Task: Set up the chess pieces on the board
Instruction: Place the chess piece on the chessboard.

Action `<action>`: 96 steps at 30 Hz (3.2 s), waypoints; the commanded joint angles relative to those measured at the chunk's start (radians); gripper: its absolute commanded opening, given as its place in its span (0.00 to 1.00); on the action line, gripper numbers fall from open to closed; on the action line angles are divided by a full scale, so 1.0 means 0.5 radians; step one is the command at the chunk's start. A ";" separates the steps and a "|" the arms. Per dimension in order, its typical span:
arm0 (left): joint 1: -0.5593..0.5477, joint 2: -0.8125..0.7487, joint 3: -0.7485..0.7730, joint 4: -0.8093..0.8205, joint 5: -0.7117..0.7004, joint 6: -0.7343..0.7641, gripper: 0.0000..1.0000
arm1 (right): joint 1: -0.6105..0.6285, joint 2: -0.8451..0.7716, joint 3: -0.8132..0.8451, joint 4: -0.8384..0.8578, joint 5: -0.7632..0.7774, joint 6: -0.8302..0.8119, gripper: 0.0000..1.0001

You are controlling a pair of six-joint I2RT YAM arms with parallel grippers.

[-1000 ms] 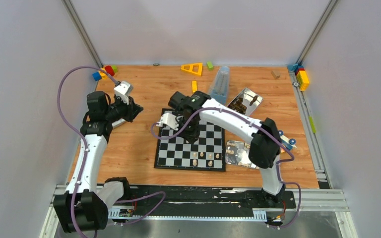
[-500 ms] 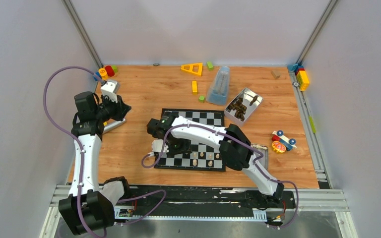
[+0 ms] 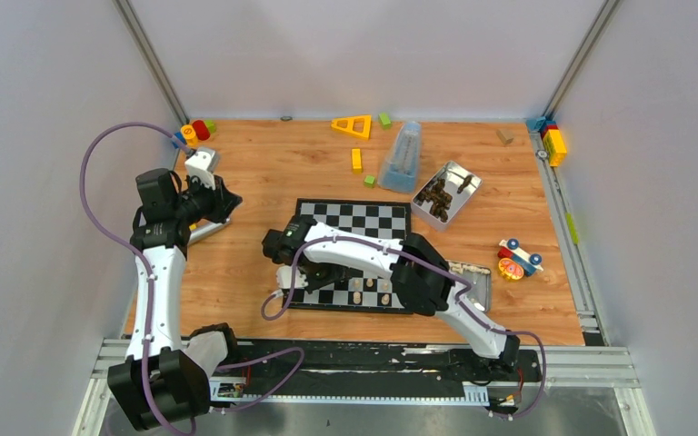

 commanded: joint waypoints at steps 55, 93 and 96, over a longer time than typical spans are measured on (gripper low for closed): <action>0.022 -0.005 0.061 0.012 0.079 0.024 0.00 | 0.158 0.113 0.105 -0.028 0.132 -0.019 0.13; -0.224 0.084 -0.261 -0.927 1.503 2.570 0.22 | -0.909 -1.225 -0.561 0.678 -1.305 0.373 0.43; -0.382 0.173 -0.263 -1.156 1.478 2.867 0.23 | -1.022 -1.363 -0.831 0.806 -1.357 0.394 0.41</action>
